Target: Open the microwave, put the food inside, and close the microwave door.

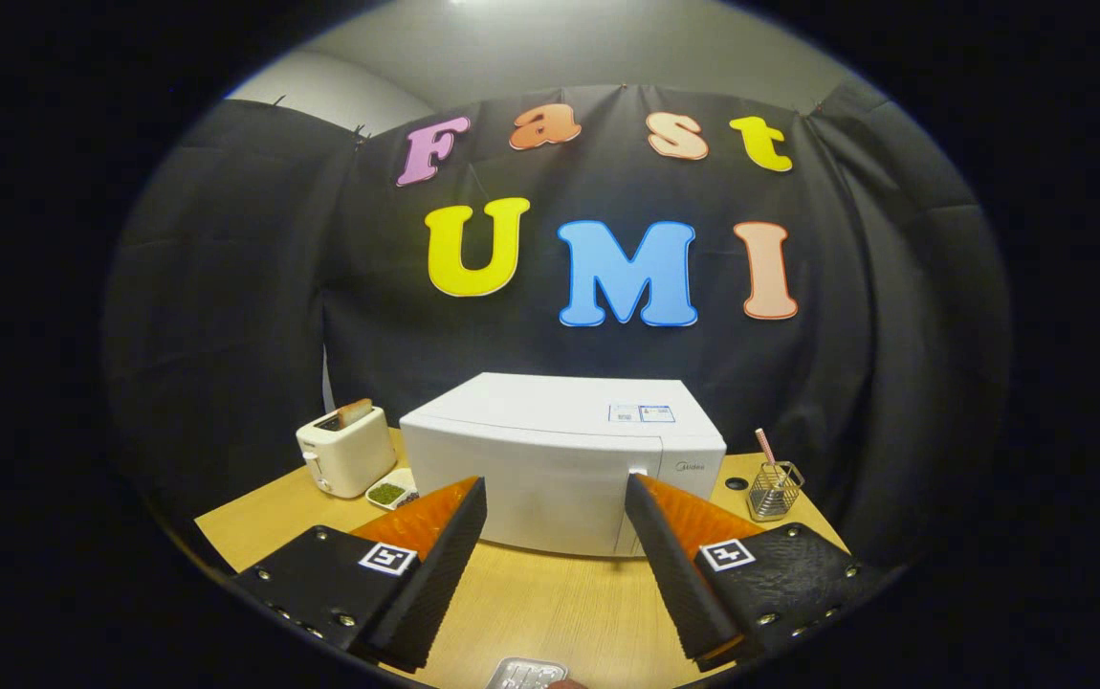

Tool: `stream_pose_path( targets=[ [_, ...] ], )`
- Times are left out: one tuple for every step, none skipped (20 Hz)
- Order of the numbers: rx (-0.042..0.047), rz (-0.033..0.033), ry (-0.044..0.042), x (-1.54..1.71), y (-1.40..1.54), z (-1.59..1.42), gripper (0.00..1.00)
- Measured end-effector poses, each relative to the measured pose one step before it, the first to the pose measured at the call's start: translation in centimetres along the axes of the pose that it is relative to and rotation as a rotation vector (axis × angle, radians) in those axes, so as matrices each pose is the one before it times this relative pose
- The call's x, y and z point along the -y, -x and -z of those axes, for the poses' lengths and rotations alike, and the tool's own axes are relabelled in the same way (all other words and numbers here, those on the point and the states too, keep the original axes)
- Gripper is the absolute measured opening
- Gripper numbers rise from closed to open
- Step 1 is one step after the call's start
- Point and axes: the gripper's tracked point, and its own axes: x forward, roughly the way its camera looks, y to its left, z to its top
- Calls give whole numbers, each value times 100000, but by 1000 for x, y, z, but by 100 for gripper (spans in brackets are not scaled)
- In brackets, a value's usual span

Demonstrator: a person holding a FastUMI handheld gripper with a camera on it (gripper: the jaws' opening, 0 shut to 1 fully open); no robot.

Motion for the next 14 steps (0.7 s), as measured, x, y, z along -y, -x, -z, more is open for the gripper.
stream_pose_path(
  targets=[
    [1159, -1192, -975, -318, 1095, -385, 92],
    [1703, -336, 57, -201, 963, -423, 92],
    [1561, 554, 1907, 88, 895, -300, 92],
    [1370, 509, 2134, 46, 733, -274, 92],
    [1612, 499, 1845, -69, 806, -240, 92],
    [1283, 555, 1424, -51, 620, -226, 92],
    [1367, 547, 489, -59, 508, -275, 92],
    [1026, 155, 158, -109, 374, -272, 92],
    [592, 749, -425, 117, 232, -213, 92],
    [569, 434, -718, 49, 204, -193, 91],
    [511, 1120, -659, 277, 171, -258, 92],
    [527, 822, -359, 302, 108, -224, 91],
    [-132, 493, 70, 264, 88, -127, 91],
    [-559, 232, 405, 249, -5, 53, 91]
  ],
)
